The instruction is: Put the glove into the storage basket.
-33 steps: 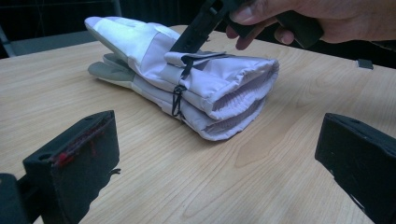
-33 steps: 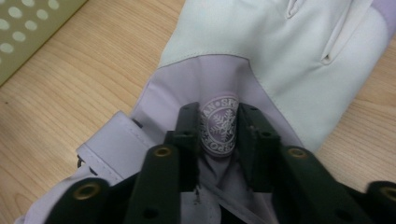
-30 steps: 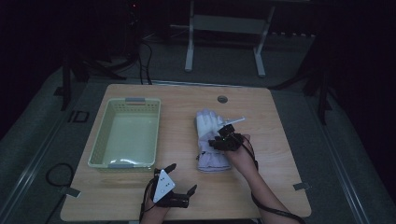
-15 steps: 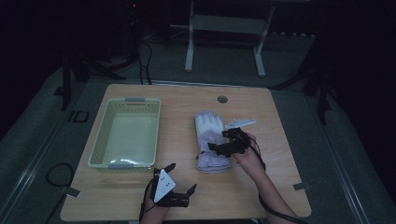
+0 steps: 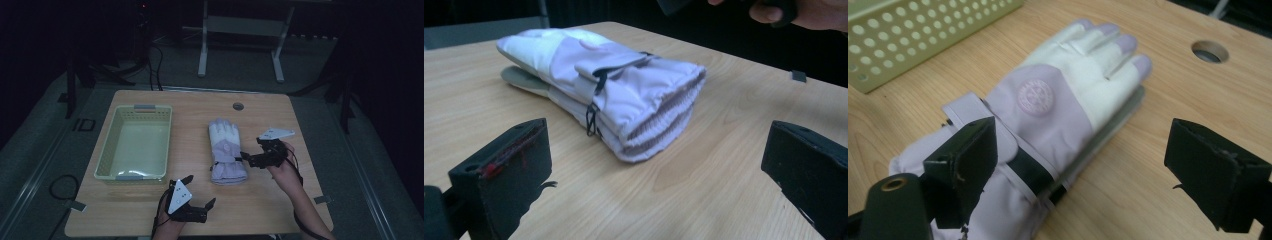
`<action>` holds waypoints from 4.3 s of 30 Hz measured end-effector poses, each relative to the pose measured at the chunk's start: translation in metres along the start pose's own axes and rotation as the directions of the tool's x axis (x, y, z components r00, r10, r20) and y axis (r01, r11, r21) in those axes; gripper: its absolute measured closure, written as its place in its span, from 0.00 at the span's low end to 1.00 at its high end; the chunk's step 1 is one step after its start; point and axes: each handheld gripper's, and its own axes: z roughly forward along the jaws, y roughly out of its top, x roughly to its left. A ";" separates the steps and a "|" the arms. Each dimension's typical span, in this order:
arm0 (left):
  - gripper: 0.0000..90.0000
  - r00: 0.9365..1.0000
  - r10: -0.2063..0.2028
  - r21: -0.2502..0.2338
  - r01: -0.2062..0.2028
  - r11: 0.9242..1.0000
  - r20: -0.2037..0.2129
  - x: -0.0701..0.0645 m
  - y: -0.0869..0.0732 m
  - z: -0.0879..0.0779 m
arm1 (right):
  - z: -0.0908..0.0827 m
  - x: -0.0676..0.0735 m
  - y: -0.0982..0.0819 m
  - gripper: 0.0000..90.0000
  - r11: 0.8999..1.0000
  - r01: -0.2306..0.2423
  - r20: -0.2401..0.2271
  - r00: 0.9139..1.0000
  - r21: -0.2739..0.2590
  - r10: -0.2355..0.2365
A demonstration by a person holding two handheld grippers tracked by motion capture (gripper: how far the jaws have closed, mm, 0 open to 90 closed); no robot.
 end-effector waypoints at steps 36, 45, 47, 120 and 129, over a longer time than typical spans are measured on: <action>0.28 0.988 -0.149 0.241 0.156 0.958 -0.049 0.037 0.082 0.082 | 0.036 -0.007 0.008 0.55 0.999 -0.039 0.020 0.999 -0.014 0.040; 0.31 0.961 -0.245 0.352 0.276 0.894 -0.131 0.036 0.044 0.092 | 0.050 -0.016 -0.009 0.48 0.981 -0.192 -0.055 0.980 0.012 0.192; 0.32 0.961 -0.246 0.360 0.277 0.891 -0.130 0.035 0.040 0.094 | 0.053 -0.021 -0.013 0.46 0.973 -0.230 -0.080 0.970 0.022 0.231; 0.81 0.968 -0.247 0.500 0.194 0.844 0.042 0.090 0.108 0.050 | 0.047 0.039 0.053 0.89 0.979 -0.200 -0.063 0.977 0.034 0.202; 0.81 0.976 -0.219 0.527 0.176 0.831 0.020 0.105 0.119 0.030 | 0.054 0.057 0.071 0.89 0.982 -0.186 -0.074 0.979 0.021 0.187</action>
